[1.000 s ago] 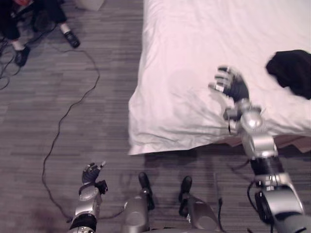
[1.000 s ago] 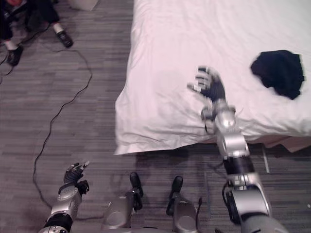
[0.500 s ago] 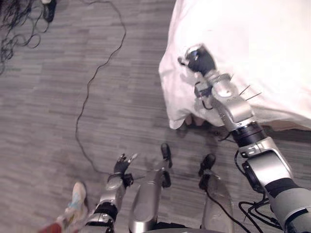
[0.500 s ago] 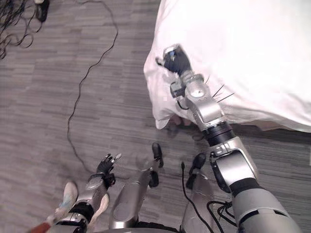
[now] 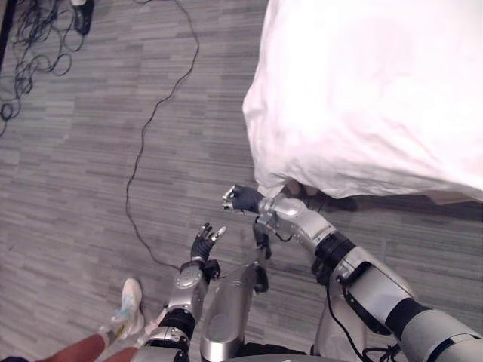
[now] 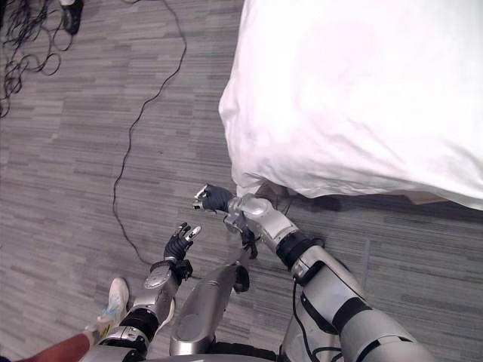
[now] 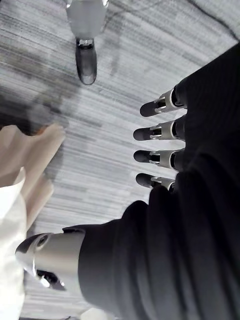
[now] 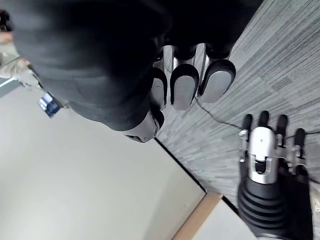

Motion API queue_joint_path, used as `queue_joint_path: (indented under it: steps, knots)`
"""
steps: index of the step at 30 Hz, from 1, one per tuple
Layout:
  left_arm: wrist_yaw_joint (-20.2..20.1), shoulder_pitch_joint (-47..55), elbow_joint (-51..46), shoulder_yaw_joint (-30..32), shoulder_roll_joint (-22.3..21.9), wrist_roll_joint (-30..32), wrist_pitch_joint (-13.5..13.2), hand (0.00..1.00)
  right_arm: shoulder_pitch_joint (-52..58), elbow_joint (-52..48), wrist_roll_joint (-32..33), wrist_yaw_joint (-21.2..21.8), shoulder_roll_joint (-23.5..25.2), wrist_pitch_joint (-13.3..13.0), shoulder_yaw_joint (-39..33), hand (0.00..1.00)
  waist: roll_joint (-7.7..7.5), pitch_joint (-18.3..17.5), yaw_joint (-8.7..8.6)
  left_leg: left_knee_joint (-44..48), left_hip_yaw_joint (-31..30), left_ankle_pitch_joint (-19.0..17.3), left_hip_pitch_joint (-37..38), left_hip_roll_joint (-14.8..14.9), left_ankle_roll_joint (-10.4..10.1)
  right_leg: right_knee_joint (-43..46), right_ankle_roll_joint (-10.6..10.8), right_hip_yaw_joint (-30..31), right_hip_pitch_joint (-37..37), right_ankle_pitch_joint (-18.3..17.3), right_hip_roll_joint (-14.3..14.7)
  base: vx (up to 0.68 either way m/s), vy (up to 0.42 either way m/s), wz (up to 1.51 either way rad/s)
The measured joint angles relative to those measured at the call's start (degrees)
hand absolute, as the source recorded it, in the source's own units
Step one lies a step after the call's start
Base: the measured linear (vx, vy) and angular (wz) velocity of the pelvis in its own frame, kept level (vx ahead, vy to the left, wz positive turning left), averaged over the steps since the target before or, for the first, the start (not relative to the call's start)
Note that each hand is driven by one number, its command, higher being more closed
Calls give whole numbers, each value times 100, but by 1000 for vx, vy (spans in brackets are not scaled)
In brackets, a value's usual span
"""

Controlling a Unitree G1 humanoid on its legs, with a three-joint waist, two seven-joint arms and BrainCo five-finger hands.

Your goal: Tidy the bed and pick cloth on bed and put in laundry

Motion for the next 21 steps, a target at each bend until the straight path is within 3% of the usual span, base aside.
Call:
queue_joint_path:
  steps: [1,3,6,8,11,16,19,21]
  knots:
    - [-2,9,20,0,45,13,2,0,44,-45,1,50,-4,-130,-82,100,-68,17,-3,-2,34,-21,84,42,-27,-101,-1,21,99,33,65,17,-83,-43]
    - [-2,105,72,2,286,62,24,0,341,-826,27,471,-72,-482,-329,100,-343,15,-34,-8,152,-104,361,226,-132,-542,-69,106,467,218,367,13,-76,-54]
    - [15,319,125,3,569,124,89,0,697,-2673,204,1040,-87,-631,-295,100,-685,-100,-236,-38,277,-162,647,382,-210,-951,-96,194,814,380,618,31,-57,-37]
    - [31,358,322,2,634,175,163,0,766,-3382,521,1144,-59,-613,-252,100,-821,-255,-301,-103,364,-173,790,434,-222,-1135,-84,254,956,439,733,43,-36,-32]
    - [32,355,384,-33,620,260,275,0,753,-3748,788,861,-38,-619,-547,100,-936,-481,-294,-95,426,-175,903,499,-224,-1308,-121,307,1106,531,846,44,-20,-15]
    - [161,262,347,-64,619,259,350,0,308,-3491,836,21,-66,-543,-1607,100,-878,-429,-303,106,419,-172,576,500,-214,-1153,-156,364,783,569,824,-21,2,-1]
    - [262,53,352,-318,600,208,415,0,-409,-2567,886,-270,-284,-524,-2095,100,-656,-312,-279,305,327,-176,129,496,-218,-960,-188,344,354,588,766,-89,-5,10]
    - [296,-157,363,-517,491,57,443,0,-853,-2018,929,-482,-599,-497,-2217,100,-366,-161,-172,310,141,-156,-277,471,-206,-953,-247,234,-7,657,759,-135,-9,10]
